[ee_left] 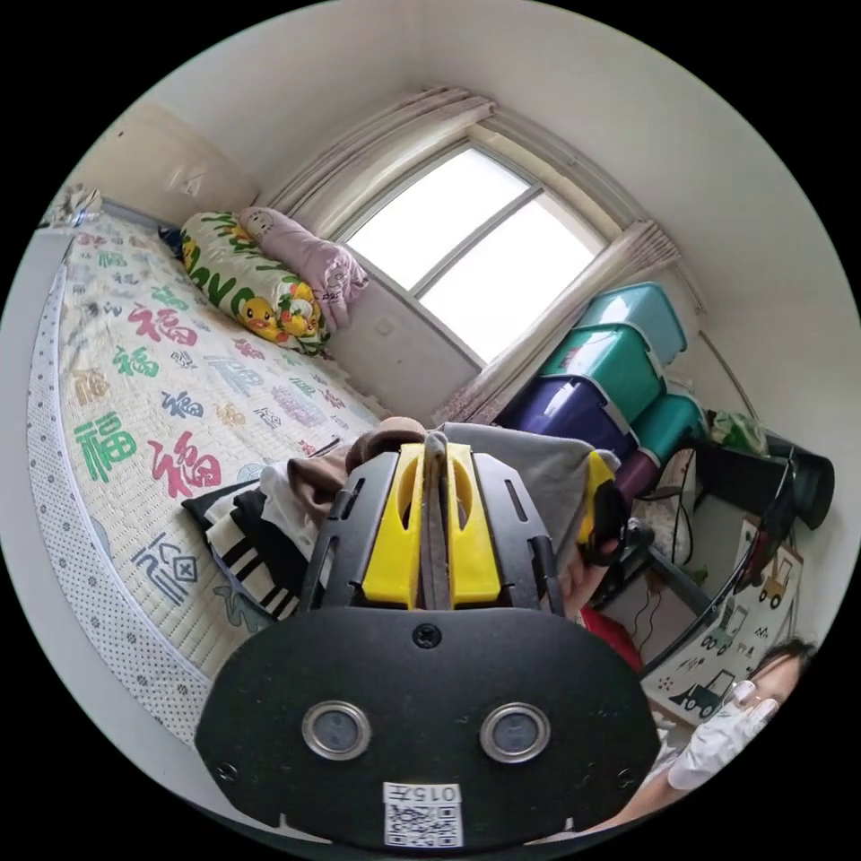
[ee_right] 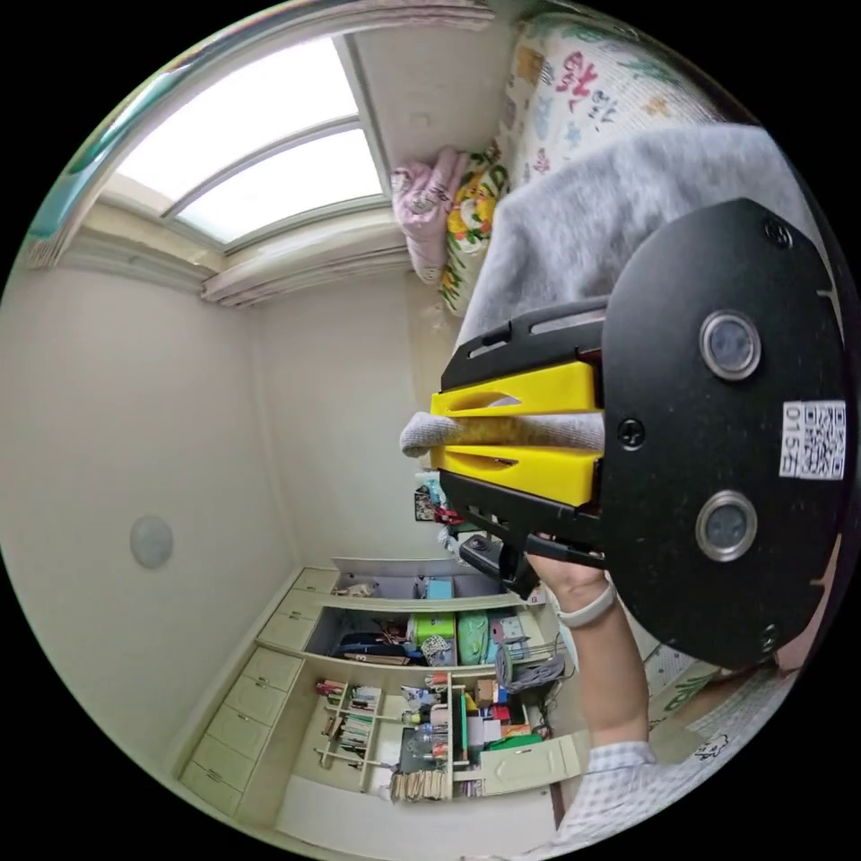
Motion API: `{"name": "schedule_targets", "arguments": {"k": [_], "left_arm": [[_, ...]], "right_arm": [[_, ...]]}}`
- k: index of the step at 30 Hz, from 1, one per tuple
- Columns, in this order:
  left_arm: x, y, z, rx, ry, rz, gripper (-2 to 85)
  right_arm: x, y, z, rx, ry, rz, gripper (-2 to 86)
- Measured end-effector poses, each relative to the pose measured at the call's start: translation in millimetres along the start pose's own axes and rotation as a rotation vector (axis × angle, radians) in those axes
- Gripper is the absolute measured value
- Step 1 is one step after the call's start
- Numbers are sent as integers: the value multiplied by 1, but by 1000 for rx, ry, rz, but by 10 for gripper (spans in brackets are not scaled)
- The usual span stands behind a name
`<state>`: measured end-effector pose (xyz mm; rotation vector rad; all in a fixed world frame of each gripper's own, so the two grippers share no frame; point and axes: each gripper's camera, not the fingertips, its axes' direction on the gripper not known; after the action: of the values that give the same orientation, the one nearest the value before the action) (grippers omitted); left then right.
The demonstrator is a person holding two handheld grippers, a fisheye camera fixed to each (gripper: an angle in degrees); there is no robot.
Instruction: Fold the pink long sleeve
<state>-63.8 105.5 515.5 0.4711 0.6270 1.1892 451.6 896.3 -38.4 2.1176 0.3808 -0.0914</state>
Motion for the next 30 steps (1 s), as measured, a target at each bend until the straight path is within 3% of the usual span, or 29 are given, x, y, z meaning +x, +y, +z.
{"name": "schedule_targets", "arguments": {"k": [6,13,20,25,30], "left_arm": [[62,50,-90,52,-38,150,17],[114,139,-234,175,-184,274,22],[110,225,-329,254,-329,234,34],[76,270,-334,183,-472,175,40],[10,330,-335,216,-414,51,44]], "right_arm": [[-40,-64,-116,163,50,-52,52],[-22,-66,-193,263,-18,159,50],[-3,-25,-174,226,-170,387,50],[-23,-20,-148,154,-167,374,51],[-55,-8,-120,34,-184,298,51]]}}
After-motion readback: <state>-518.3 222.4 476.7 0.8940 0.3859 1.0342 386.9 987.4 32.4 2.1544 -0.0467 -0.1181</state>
